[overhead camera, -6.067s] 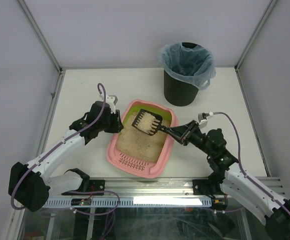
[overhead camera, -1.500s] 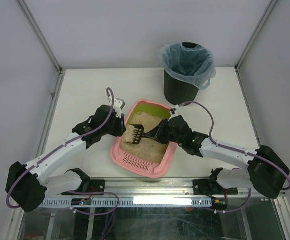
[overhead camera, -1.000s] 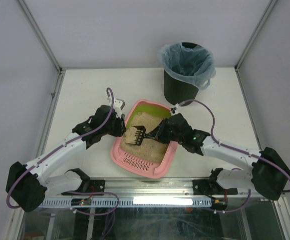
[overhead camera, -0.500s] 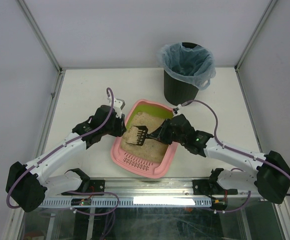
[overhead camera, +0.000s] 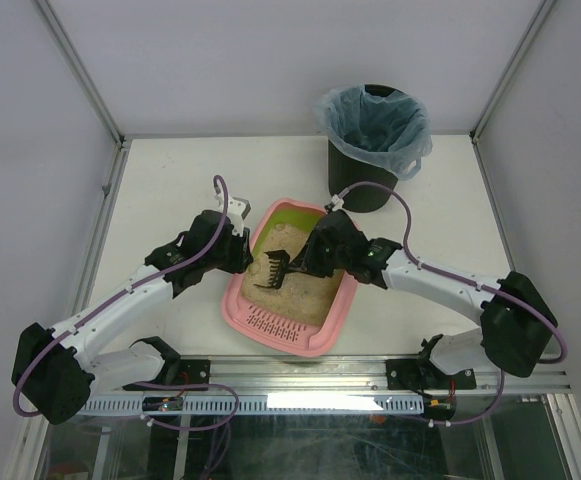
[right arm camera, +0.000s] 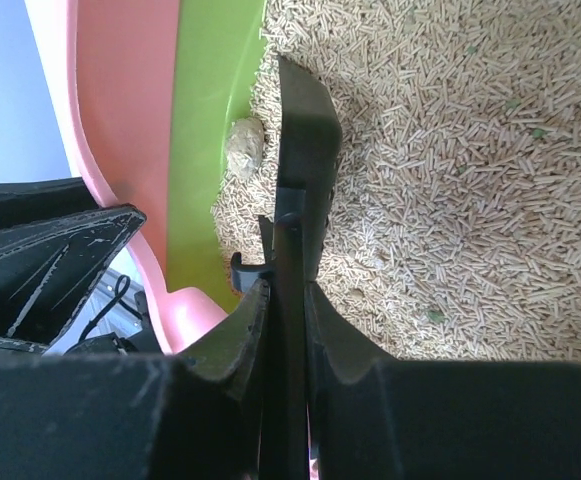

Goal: Clean the litter box

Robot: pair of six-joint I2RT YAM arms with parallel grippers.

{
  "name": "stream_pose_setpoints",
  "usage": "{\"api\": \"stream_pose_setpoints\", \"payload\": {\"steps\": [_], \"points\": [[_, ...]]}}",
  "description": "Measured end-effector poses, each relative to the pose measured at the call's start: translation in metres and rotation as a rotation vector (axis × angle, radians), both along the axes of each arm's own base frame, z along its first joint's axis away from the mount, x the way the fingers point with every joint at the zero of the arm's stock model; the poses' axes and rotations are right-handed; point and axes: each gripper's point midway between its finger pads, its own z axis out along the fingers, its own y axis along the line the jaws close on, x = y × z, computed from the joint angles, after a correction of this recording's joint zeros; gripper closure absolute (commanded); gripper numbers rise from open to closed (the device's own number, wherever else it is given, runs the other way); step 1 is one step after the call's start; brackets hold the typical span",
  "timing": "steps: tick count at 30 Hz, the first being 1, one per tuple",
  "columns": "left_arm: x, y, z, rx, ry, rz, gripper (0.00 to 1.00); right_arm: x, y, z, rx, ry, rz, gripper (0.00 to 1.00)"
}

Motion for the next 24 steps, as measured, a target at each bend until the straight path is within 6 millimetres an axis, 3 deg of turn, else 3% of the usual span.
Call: {"api": "stream_pose_setpoints", "payload": {"steps": [10, 24], "points": [[0.005, 0.012, -0.003, 0.051, -0.017, 0.040, 0.83, 0.002, 0.015, -0.017, 0.177, 0.031, 0.003, 1.00], [0.006, 0.015, -0.002, 0.063, -0.026, 0.052, 0.83, -0.005, 0.017, -0.010, 0.314, -0.022, 0.002, 1.00]]}}
